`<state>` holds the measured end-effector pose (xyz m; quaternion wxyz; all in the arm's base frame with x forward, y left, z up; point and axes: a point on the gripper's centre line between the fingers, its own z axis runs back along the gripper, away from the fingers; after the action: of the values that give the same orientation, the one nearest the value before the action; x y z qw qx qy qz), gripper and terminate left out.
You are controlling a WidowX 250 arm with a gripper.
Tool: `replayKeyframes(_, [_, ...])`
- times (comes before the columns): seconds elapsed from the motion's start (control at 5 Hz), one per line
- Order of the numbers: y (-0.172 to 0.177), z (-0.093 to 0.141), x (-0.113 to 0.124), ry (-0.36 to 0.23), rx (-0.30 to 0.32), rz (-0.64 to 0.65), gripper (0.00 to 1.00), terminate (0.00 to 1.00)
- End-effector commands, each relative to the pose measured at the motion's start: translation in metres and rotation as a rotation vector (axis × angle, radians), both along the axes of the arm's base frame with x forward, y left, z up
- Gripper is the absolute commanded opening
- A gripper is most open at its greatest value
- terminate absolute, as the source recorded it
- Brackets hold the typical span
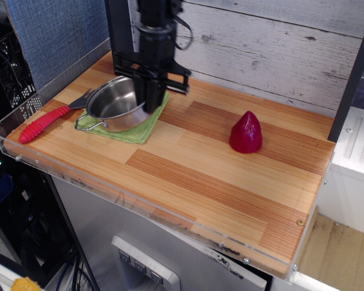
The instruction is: Pick up the bowl and place it in the bottom center of the table.
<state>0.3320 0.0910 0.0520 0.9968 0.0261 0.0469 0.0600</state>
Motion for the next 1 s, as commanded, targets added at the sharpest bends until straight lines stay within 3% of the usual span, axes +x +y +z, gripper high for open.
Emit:
replayKeyframes(0.0, [-0.001,0.091,-0.02,-0.144,0.067,0.018,0.0,0.0])
replayKeyframes(0.2, [-0.049,0.085,-0.032,-0.116,0.042,-0.154,0.0,0.0])
replayKeyframes(0.4, [-0.094,0.074,-0.047,-0.103,0.022,-0.243,0.0,0.0])
replayKeyframes(0.6, [-0.109,0.059,-0.058,-0.087,0.008,-0.263,0.0,0.0])
replayKeyframes(0.8, [-0.111,0.038,-0.066,-0.032,-0.033,-0.235,0.0,0.0])
